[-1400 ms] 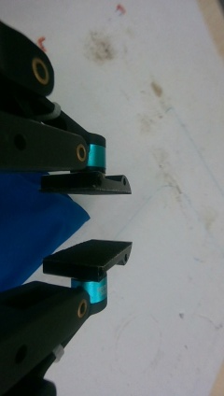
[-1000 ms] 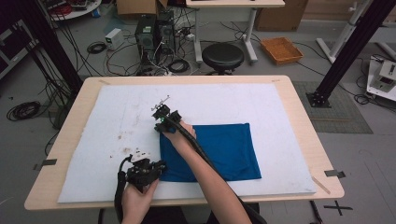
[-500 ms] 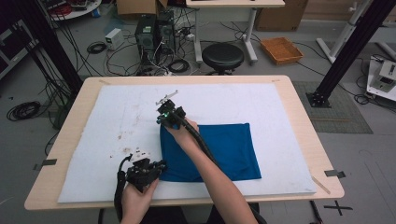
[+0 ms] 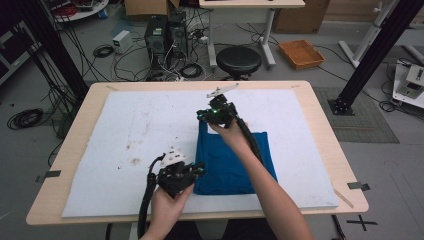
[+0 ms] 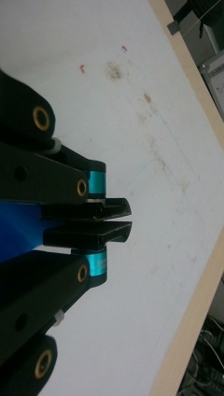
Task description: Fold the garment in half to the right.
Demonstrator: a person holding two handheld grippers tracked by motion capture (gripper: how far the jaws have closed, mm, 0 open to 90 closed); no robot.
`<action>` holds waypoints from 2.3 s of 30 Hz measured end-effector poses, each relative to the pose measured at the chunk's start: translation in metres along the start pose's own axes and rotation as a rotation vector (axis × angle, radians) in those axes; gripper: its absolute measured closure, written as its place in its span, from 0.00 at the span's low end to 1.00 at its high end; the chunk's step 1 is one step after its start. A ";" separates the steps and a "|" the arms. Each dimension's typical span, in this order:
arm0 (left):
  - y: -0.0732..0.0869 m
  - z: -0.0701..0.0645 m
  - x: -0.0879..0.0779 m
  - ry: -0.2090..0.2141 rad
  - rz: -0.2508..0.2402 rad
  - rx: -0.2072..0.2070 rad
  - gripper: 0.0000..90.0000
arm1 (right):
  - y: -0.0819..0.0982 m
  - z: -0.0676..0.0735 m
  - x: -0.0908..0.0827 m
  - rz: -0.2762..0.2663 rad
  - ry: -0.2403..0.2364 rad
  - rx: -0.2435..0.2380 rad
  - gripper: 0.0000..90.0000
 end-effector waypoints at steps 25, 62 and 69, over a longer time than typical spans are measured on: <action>0.000 -0.091 0.132 0.137 0.151 0.029 0.95 | 0.096 -0.113 -0.088 0.090 0.146 0.068 0.97; -0.019 0.049 0.009 -0.054 -0.095 0.041 0.51 | 0.150 -0.136 -0.099 0.005 0.209 0.406 0.74; -0.015 0.049 0.009 -0.051 -0.088 0.042 0.51 | 0.147 -0.146 -0.092 -0.028 0.248 0.330 0.95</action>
Point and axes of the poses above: each handheld gripper's, and its own axes: x roughly forward along the jaws, y roughly out of its underside, z roughly to its left, the point moved 9 cm from there along x, roughly forward along the jaws
